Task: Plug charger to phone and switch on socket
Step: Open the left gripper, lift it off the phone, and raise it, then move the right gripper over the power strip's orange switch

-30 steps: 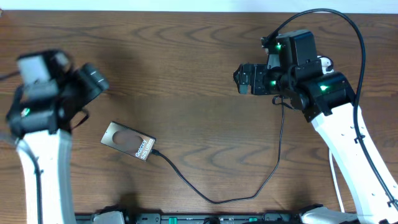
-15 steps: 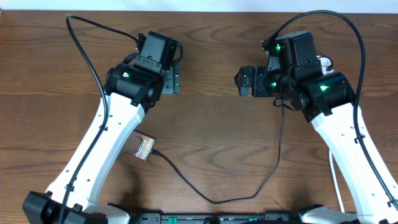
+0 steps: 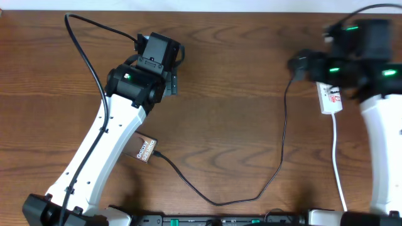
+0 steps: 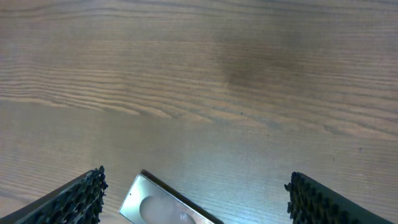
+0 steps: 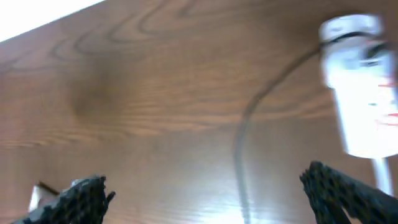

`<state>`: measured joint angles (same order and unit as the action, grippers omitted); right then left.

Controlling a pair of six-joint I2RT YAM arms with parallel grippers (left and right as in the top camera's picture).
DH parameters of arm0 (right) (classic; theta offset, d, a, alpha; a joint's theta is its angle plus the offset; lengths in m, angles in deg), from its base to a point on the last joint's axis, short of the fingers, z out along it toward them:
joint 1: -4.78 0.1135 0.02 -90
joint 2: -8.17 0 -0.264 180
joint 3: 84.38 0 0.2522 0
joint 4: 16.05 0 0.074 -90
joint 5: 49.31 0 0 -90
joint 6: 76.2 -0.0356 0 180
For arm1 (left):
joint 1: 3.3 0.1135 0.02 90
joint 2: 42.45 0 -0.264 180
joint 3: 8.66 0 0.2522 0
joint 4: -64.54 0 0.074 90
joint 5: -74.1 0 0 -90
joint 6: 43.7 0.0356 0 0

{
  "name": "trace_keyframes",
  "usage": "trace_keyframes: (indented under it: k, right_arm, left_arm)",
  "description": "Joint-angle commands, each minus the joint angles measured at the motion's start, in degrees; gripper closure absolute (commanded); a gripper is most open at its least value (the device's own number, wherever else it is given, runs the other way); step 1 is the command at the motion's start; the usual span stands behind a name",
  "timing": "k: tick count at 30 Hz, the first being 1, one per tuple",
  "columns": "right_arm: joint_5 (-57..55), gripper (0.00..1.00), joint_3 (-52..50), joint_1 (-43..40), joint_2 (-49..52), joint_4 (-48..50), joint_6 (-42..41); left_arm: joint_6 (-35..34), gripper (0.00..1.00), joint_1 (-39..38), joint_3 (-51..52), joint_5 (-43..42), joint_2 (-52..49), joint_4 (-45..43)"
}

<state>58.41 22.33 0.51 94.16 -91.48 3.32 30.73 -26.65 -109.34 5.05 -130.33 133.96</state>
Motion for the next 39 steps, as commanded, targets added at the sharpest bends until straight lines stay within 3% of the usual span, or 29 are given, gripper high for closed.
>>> trace_keyframes:
  k: [1, 7, 20, 39]
  right_arm:
    - [9.9, 0.01, 9.2, -9.5, 4.9, -6.6, 13.0]
    - [9.6, 0.01, 17.1, -16.6, 15.1, -14.5, 27.6]
    - [6.8, 0.01, 17.0, -16.8, 30.6, -11.1, 27.7]
    - [0.2, 0.01, 16.8, -16.9, 39.1, -2.6, 30.4]
  left_arm:
    - [0.5, 0.08, 0.1, -1.2, 1.1, 0.7, 0.2]
    - [0.5, 0.09, 0.1, -1.2, 1.1, 0.7, 0.2]
    - [0.5, 0.09, 0.1, -1.2, 1.1, 0.7, 0.2]
    - [0.5, 0.08, 0.1, -1.2, 1.1, 0.7, 0.2]
